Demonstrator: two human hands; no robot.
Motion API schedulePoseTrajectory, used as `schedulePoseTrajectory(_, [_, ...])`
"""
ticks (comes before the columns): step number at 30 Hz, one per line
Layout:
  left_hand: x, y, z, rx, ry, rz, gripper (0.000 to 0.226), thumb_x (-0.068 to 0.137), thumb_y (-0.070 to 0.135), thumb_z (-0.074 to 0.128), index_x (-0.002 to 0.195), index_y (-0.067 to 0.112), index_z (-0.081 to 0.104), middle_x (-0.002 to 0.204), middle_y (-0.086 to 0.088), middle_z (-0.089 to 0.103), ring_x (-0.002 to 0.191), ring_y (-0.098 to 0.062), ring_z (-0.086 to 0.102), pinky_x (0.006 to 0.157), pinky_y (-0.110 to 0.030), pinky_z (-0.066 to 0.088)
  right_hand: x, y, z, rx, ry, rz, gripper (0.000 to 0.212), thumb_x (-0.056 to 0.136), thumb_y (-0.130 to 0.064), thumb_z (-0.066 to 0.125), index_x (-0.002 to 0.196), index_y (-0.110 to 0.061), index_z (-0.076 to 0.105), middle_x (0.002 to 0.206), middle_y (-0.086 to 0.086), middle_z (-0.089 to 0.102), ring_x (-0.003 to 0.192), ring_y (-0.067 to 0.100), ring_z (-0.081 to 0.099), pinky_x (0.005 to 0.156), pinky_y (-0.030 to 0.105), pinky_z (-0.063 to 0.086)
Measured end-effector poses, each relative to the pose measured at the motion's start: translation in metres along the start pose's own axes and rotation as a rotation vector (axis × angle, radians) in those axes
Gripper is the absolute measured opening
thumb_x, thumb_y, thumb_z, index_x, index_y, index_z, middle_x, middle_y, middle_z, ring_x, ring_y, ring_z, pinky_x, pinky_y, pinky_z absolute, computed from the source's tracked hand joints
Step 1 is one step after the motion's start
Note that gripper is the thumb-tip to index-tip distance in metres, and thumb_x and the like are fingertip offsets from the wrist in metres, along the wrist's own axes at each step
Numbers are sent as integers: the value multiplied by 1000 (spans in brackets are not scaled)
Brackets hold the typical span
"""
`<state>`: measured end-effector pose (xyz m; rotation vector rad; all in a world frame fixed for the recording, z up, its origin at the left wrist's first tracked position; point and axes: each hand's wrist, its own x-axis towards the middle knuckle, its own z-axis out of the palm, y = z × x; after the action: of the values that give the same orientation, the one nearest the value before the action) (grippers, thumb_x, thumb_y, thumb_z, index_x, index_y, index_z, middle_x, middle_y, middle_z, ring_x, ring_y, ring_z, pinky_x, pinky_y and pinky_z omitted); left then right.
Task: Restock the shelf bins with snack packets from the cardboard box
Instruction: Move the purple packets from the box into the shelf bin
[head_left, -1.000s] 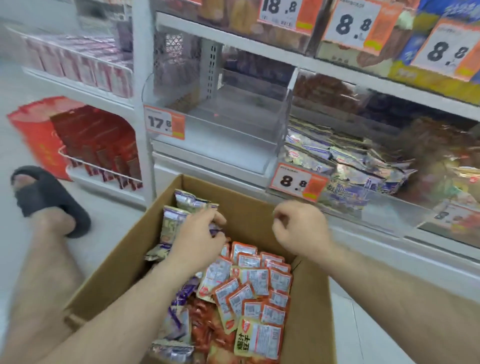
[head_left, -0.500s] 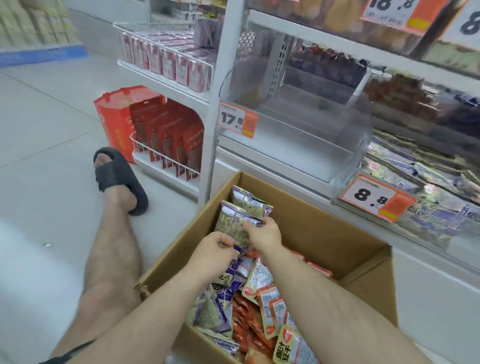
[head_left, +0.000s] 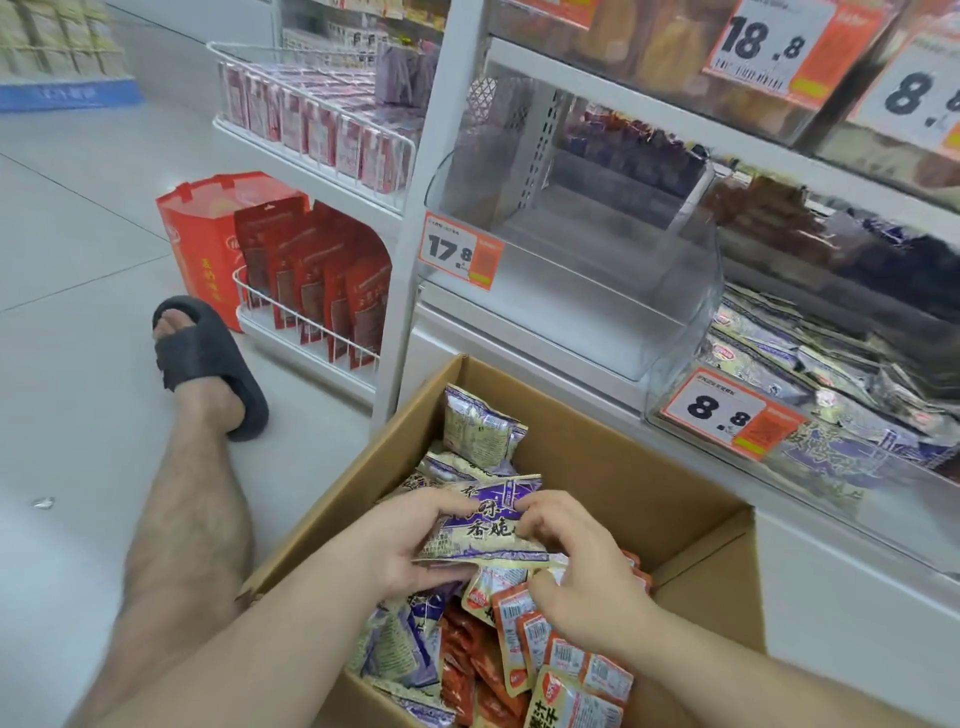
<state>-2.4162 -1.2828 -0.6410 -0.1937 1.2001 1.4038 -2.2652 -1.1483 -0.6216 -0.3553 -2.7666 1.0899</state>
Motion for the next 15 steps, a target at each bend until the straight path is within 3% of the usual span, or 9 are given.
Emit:
schedulePoseTrajectory(2, [5,1,-3,156,93,63,24,88,9,69,111,3,66,93,-15,76,83,-28,74,77,-44,60,11,-1,-2,163,-53,180,49,68,3,57,104,-31,53,103,-4,58,72,14,52,66,30,47])
schedulePoseTrajectory(4, [8,2,-12,216,154,139,35,80,5,76,113,4,66,94,-15,76,87,-31,74,81,-47,59,33,4,0,325,8,361,54,75,10,59,109,-32,52,110,0,60,67,18,54,62,34,48])
schedulePoseTrajectory(7, [22,0,-31,259,204,239,83,42,20,92,120,14,64,106,-8,75,101,-34,70,95,-54,52,80,22,7,367,163,559,50,83,4,62,126,-19,49,107,2,61,82,20,63,72,36,55])
schedulePoseTrajectory(9, [33,-1,-41,287,194,256,106,26,26,95,126,18,60,114,-4,73,108,-34,66,100,-56,48,111,33,17,405,216,628,59,84,-10,68,137,-19,43,104,4,62,76,18,63,66,35,55])
schedulePoseTrajectory(10, [32,-1,-42,275,183,260,102,31,24,96,126,17,60,114,-4,73,109,-33,66,101,-55,47,126,38,24,447,233,658,63,85,-15,71,140,-19,40,103,6,64,71,17,61,59,32,51])
schedulePoseTrajectory(12, [16,3,-34,270,159,253,70,55,13,89,120,14,63,108,-4,75,107,-32,68,101,-53,48,147,44,36,508,252,727,61,85,-21,73,137,-18,42,103,9,66,65,18,58,48,27,44])
schedulePoseTrajectory(15, [9,4,-32,247,149,232,47,74,3,79,118,12,64,105,-5,76,104,-30,70,98,-48,51,160,49,44,512,270,771,44,89,-15,70,127,-15,50,94,14,68,59,20,53,45,26,42])
